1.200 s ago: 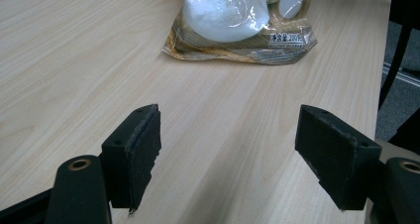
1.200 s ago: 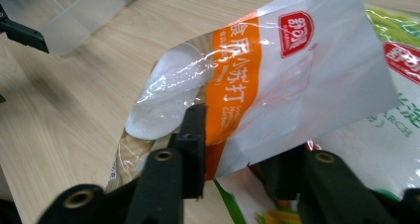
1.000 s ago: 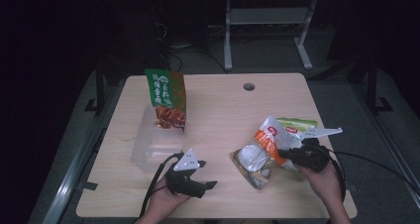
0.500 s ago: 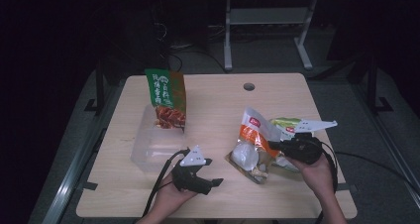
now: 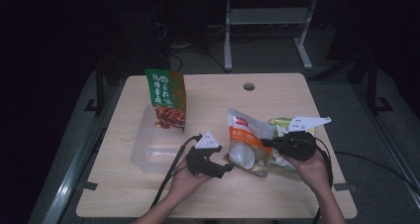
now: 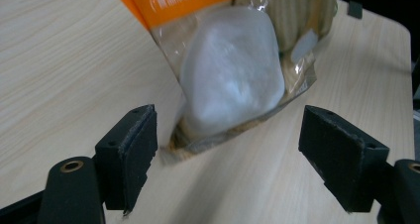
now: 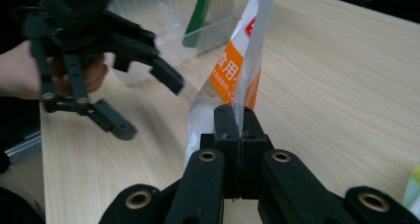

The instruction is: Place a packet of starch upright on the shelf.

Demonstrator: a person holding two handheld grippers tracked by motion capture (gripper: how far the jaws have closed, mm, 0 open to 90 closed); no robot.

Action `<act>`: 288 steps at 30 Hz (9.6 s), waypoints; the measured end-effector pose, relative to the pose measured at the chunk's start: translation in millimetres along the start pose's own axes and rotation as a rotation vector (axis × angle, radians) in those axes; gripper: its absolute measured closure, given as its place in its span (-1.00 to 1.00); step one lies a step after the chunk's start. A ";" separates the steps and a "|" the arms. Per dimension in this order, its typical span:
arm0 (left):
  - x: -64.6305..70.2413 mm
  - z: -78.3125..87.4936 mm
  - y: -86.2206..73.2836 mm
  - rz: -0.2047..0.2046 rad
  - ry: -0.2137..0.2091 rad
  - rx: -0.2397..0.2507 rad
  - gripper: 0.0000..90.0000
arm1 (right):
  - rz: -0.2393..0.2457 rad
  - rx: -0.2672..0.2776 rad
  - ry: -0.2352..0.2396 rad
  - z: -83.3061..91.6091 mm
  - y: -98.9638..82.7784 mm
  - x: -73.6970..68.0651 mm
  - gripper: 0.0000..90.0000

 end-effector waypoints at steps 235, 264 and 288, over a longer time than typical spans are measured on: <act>24.1 59.9 -40.5 -0.128 -0.017 0.010 -0.32 | 0.152 -0.243 0.273 -215.5 110.8 -59.7 0.43; 25.5 55.6 -41.5 -0.131 -0.025 -0.009 -0.36 | 0.054 -0.208 0.143 -131.5 85.4 -16.4 0.13; 22.8 51.2 -38.6 -0.120 -0.026 -0.011 -0.36 | -0.039 -0.189 0.023 -58.5 43.4 20.7 -0.07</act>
Point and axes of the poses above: each handheld gripper's, and its own axes: z roughly backward along the jaws, y roughly out of its top, x roughly to its right, the point moved 5 cm from there along -z, roughly forward along the jaws
